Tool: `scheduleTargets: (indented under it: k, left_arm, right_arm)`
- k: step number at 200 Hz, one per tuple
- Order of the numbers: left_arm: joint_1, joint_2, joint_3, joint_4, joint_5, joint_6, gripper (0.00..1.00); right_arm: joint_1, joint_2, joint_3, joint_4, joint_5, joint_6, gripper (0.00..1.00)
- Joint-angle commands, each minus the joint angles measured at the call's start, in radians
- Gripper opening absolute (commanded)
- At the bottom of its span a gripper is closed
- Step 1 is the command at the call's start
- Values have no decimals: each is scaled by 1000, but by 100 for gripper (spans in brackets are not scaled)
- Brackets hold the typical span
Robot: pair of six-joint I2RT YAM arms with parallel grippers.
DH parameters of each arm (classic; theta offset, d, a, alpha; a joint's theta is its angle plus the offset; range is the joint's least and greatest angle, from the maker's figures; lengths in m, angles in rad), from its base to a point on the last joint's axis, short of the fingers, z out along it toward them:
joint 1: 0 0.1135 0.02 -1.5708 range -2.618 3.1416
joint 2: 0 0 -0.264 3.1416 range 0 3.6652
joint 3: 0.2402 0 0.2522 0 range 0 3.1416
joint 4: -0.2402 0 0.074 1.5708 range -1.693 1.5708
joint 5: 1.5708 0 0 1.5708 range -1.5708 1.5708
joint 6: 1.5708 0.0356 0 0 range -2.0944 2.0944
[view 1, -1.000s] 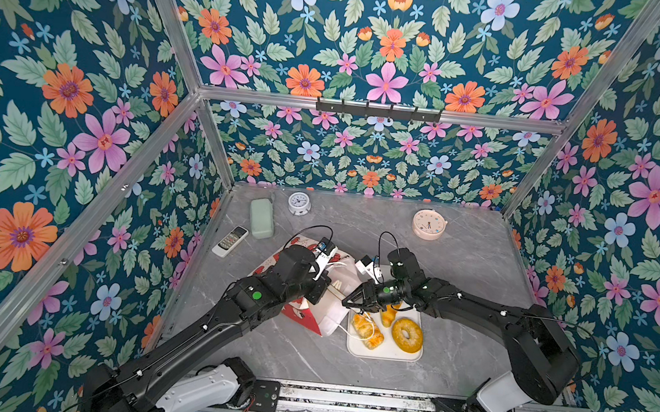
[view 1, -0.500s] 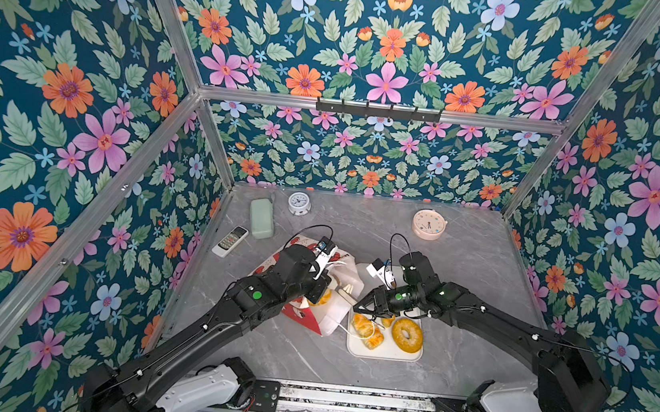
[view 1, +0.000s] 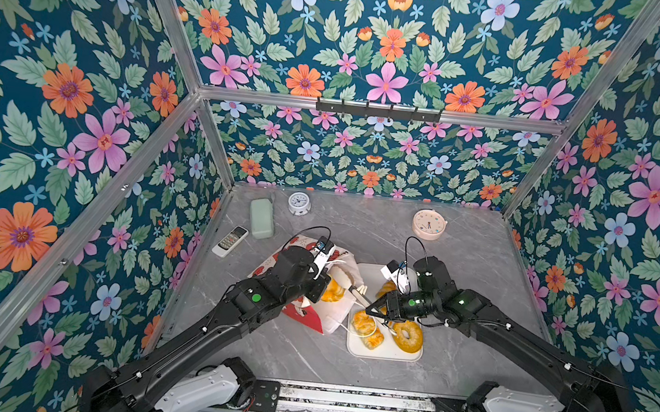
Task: Take the fake bread out of the paper bag
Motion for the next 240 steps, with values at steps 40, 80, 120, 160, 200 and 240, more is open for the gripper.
scheduleTargets:
  k: [40,80,120,160,200,240]
  left_arm:
    - [1,-17,-17,56,-60,-5,0]
    - [2,-13,-36,82,-78,-11,0]
    - [1,-7,-52,103,-94,-10,0]
    - [1,-27,-66,104,-56,-4,0]
    - [1,-43,-81,110,-14,2,0]
    - [2,-42,-87,118,4,-2,0]
  right_arm:
    - [-11,-79,31,-49,35,-6,0]
    - [-30,-142,31,-94,40,10,0]
    - [-48,-153,-3,-89,46,19,0]
    - [-45,-108,20,-88,-17,-32,0]
    - [35,-133,44,-238,55,-235,0]
    - [177,-46,13,-176,103,-243,0]
